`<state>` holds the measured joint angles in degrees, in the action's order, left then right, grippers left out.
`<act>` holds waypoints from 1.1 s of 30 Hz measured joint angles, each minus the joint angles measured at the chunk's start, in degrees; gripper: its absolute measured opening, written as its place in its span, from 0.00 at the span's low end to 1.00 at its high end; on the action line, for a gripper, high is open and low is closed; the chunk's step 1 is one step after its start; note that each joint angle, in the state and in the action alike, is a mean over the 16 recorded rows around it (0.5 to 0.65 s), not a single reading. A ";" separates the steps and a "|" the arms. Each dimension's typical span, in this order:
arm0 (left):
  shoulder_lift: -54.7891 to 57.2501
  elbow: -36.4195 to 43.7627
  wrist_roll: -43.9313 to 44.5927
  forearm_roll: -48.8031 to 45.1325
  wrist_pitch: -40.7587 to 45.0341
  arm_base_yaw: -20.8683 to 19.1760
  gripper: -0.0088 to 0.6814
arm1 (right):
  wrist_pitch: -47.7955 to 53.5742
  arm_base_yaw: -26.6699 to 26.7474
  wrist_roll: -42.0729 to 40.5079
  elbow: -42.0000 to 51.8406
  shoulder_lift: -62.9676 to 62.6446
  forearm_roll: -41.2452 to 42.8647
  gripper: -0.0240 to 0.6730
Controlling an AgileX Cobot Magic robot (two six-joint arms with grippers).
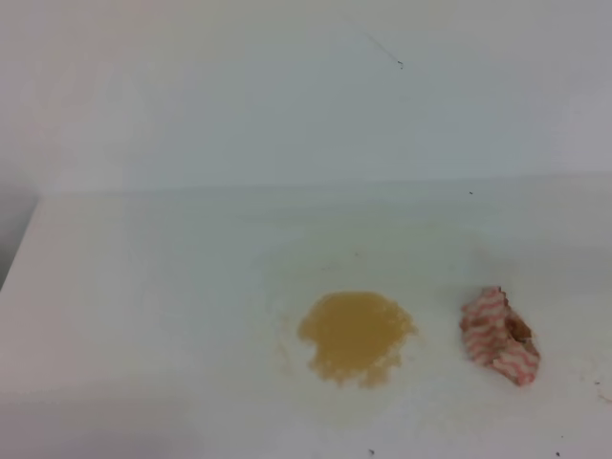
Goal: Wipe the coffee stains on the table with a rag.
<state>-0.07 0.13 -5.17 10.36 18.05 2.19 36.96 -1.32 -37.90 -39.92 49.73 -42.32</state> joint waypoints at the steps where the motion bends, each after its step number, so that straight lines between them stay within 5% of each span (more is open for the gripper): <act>1: 0.00 0.00 0.00 0.00 0.00 0.00 0.01 | 0.19 0.00 -2.53 -0.07 1.43 -2.64 0.04; 9: -0.02 0.00 0.00 0.00 0.00 0.00 0.01 | -3.92 2.09 -14.12 -0.11 10.30 -13.08 0.07; 20: 0.00 -0.15 0.00 -0.01 0.05 0.00 0.01 | -18.01 15.48 -12.52 -2.99 18.79 -8.50 0.11; 26: 0.00 -0.15 0.00 -0.01 0.05 0.00 0.01 | -21.11 21.18 -0.54 -7.24 23.81 7.24 0.11; 33: -0.02 0.00 0.00 0.00 0.05 0.00 0.01 | -15.09 22.46 29.97 -12.89 28.26 42.18 0.11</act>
<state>-0.09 0.13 -5.17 10.36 18.10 2.19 21.87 21.14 -7.93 -52.81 77.98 -0.14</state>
